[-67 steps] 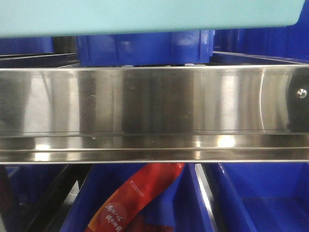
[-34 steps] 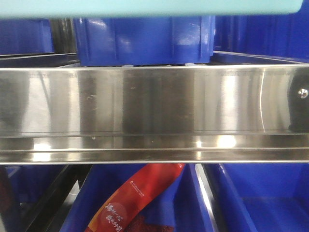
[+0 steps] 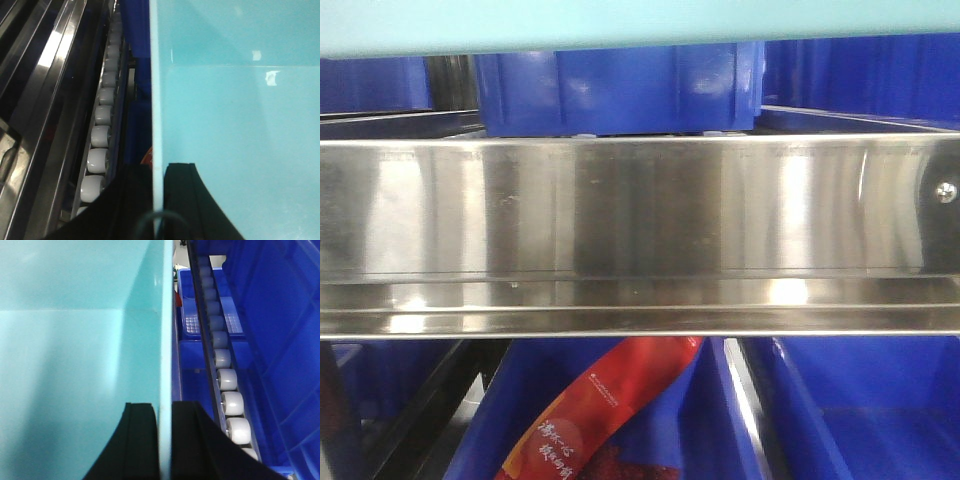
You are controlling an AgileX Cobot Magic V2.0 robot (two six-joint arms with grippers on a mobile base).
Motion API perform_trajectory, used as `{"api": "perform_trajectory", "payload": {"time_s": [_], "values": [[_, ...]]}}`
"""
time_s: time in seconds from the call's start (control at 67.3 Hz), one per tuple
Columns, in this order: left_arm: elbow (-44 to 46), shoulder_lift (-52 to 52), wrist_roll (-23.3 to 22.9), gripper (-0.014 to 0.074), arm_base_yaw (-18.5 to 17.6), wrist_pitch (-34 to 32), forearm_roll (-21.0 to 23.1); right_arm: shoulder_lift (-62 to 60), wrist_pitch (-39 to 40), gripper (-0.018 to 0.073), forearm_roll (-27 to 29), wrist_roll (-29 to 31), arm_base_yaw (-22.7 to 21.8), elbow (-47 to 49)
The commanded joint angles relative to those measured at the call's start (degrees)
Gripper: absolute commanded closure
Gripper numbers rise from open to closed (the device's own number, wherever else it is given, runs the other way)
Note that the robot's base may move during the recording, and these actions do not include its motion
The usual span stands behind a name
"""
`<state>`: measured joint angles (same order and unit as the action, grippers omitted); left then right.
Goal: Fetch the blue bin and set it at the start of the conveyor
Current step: 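Lift the teal bin with both grippers off the roller shelf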
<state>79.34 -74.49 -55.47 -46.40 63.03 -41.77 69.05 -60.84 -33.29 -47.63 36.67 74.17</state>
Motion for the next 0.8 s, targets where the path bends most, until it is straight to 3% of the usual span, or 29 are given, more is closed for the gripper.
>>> {"api": "perform_trajectory", "payload": {"time_s": [0.0,0.787], "values": [[0.57,-0.15,-0.69,0.0708,-1.24,-3.99,-1.20,-0.29,6.45,0.0724,0.60,0.04,0.43,0.05],[0.57,-0.15,-0.57,0.0708,-1.24,-4.10,-2.60,-0.29,6.07,0.0724,0.72,0.04,0.43,0.05]]}}
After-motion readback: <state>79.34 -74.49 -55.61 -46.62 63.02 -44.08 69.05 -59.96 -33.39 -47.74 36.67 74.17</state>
